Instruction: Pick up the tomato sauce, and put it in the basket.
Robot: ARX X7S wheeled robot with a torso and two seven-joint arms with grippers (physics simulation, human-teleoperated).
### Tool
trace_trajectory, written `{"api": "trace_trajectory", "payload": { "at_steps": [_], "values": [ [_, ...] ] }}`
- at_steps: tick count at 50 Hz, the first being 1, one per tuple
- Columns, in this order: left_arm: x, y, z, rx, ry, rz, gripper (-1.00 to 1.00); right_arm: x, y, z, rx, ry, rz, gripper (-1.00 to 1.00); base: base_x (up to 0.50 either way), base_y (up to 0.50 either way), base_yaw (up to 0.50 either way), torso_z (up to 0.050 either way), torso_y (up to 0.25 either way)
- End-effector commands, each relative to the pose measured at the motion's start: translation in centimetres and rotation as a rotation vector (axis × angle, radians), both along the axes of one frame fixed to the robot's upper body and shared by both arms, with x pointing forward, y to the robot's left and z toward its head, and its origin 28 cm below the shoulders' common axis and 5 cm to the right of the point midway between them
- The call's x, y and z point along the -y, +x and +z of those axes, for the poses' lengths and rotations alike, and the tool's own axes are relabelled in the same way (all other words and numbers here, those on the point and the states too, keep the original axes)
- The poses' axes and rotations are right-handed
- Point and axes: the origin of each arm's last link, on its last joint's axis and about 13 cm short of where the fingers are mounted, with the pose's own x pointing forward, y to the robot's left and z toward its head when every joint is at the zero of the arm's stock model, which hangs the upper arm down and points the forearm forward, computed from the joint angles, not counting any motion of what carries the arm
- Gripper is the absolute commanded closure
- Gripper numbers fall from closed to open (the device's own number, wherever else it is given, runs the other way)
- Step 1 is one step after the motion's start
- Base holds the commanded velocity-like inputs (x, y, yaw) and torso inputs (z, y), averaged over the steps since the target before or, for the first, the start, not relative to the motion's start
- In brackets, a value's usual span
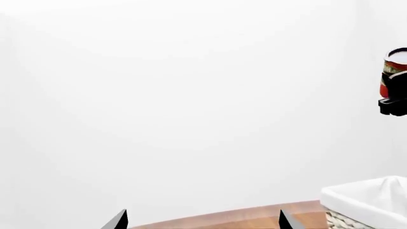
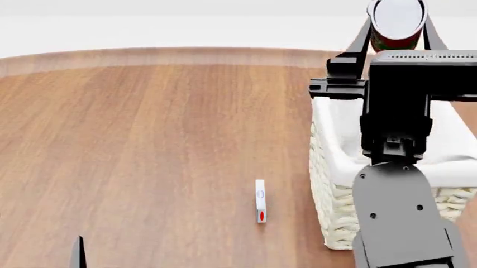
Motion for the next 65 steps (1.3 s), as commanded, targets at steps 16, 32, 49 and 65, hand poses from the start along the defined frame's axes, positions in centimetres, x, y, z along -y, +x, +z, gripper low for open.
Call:
{"api": "trace_trajectory", "payload": {
  "at_steps": [16,32,49,65],
  "values": [
    [0.1,-0.4,-0.2,-0.010,0.007,-0.014,-1.00,1.7,6.3,-3.4,-0.446,0.253,0.012,1.00,0.00,0.00,0.00,0.000,0.000],
    [0.2,-0.4,-0.3,-0.013,0.009,-0.019,-1.00,2.0,5.6,-5.4,-0.625,0.245,-0.183,1.00,0.00,0.00,0.00,0.000,0.001],
    [0.2,-0.3,-0.2,-0.013,0.014,-0.016,-1.00,2.1,5.3,-6.3,-0.642,0.280,-0.170,1.00,0.00,0.00,0.00,0.000,0.001],
    [0.1,-0.5,-0.3,-0.011,0.012,-0.014,-1.00,2.0,5.2,-6.6,-0.662,0.312,-0.104,-1.00,0.00,0.00,0.00,0.000,0.000]
  ]
}}
